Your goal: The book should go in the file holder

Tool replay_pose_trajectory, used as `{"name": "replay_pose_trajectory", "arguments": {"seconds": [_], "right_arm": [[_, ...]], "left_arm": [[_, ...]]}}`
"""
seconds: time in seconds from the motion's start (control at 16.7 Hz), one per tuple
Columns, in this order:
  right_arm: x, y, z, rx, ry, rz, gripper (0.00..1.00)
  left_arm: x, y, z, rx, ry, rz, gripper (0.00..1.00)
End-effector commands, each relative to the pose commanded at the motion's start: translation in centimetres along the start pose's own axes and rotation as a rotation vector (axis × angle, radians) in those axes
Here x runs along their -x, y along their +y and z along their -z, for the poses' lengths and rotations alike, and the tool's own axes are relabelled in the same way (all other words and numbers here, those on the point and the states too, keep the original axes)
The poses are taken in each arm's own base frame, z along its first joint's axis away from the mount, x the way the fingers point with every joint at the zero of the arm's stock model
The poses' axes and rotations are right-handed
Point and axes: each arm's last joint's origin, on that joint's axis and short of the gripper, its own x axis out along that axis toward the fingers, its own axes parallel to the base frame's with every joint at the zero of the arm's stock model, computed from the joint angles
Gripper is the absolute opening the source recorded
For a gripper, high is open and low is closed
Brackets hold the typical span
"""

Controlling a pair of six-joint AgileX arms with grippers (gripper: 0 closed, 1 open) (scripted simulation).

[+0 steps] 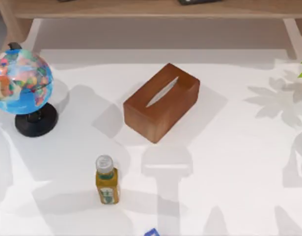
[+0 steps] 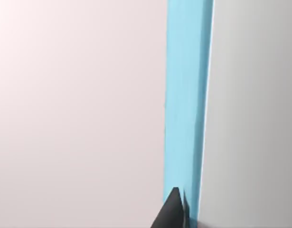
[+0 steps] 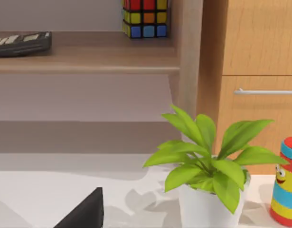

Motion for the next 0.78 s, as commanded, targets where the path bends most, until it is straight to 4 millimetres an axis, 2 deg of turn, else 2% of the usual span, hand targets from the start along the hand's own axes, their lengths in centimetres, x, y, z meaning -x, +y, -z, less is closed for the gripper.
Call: {"name": "replay_pose_trajectory", "arguments": {"seconds": [0.18,0.3,0.36,0.42,0.54,0.78], "right_arm": [[0.0,0.0,0.0,0.0,0.0,0.0,1.0],[0.0,0.0,0.0,0.0,0.0,0.0,1.0],[0.0,0.0,0.0,0.0,0.0,0.0,1.0],[0.0,0.0,0.0,0.0,0.0,0.0,1.0],[0.0,0.0,0.0,0.0,0.0,0.0,1.0],[0.0,0.0,0.0,0.0,0.0,0.0,1.0]], "left_arm": [[0.0,-2.0,9.3,-0.209,0.114,0.1,0.0],[1.0,-3.9,13.5,-0.331,0.121,0.183,0.0],[1.5,-5.0,14.8,-0.39,0.1,0.22,0.0],[2.0,-5.9,15.5,-0.447,0.059,0.25,0.0],[2.7,-7.7,15.3,-0.561,-0.064,0.285,0.0],[3.2,-11.4,12.1,-0.739,-0.36,0.309,0.0]]}}
